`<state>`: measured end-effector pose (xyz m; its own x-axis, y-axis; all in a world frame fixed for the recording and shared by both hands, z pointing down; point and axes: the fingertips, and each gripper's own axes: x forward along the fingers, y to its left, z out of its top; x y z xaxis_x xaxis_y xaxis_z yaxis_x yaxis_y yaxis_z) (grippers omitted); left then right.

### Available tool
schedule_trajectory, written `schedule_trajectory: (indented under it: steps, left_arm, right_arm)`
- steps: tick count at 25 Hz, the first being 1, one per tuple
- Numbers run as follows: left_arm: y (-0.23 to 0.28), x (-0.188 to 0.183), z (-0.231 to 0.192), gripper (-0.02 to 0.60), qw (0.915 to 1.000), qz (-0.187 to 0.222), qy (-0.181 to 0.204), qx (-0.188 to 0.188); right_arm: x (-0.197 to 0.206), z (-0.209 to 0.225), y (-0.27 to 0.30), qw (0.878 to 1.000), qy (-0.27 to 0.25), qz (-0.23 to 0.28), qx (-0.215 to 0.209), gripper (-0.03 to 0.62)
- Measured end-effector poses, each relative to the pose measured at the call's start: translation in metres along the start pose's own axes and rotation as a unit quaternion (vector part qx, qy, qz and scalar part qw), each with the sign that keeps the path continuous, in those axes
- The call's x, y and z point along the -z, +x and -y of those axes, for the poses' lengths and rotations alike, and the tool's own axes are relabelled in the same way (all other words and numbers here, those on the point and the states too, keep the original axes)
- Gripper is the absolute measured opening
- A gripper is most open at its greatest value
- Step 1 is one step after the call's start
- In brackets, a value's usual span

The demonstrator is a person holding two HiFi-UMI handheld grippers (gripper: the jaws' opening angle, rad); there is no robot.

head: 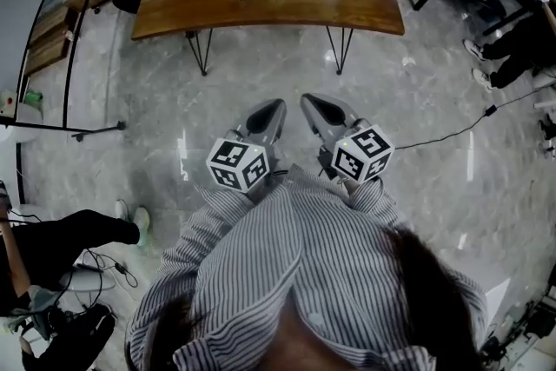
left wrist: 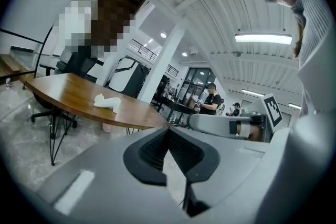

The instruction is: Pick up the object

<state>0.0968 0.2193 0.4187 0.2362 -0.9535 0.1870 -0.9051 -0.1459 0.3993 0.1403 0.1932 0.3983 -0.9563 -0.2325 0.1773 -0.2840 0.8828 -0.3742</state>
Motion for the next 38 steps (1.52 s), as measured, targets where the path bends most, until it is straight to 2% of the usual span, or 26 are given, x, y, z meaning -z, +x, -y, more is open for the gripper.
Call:
schedule_trajectory:
  steps: [3,7,17,21,26,33,36,38]
  left_arm:
    - [0.024,-0.005,-0.025,0.004,1.0000,-0.006,0.002,0.004]
    - [0.064,-0.021,-0.066,0.005,0.9996,-0.015,-0.013,0.020]
    - [0.163,-0.121,-0.181,0.005,0.9974,-0.025,0.030,0.060]
    - [0.187,-0.127,-0.220,0.005,0.9964,-0.049,0.024,0.065]
    - [0.214,-0.118,-0.236,0.005,0.9922,-0.091,0.024,0.082]
    - [0.242,-0.115,-0.256,0.069,0.9854,-0.131,0.054,0.095]
    - [0.254,-0.115,-0.263,0.150,0.9770,-0.160,0.092,0.107]
    - [0.261,-0.112,-0.268,0.186,0.9676,-0.185,0.123,0.119]
  right_arm:
    - [-0.005,0.024,0.021,1.000,0.001,-0.006,0.018,0.002]
    - [-0.016,0.060,0.056,0.999,-0.010,-0.013,0.046,0.002]
    - [-0.093,0.144,0.176,0.996,-0.001,0.019,0.085,0.002]
    - [-0.101,0.161,0.215,0.996,0.018,0.018,0.086,0.002]
    - [-0.097,0.173,0.241,0.997,0.030,-0.007,0.073,0.002]
    - [-0.097,0.193,0.259,0.997,0.044,-0.025,0.060,0.002]
    - [-0.100,0.199,0.262,0.997,0.049,-0.031,0.051,0.002]
    - [-0.102,0.204,0.262,0.997,0.055,-0.031,0.052,0.002]
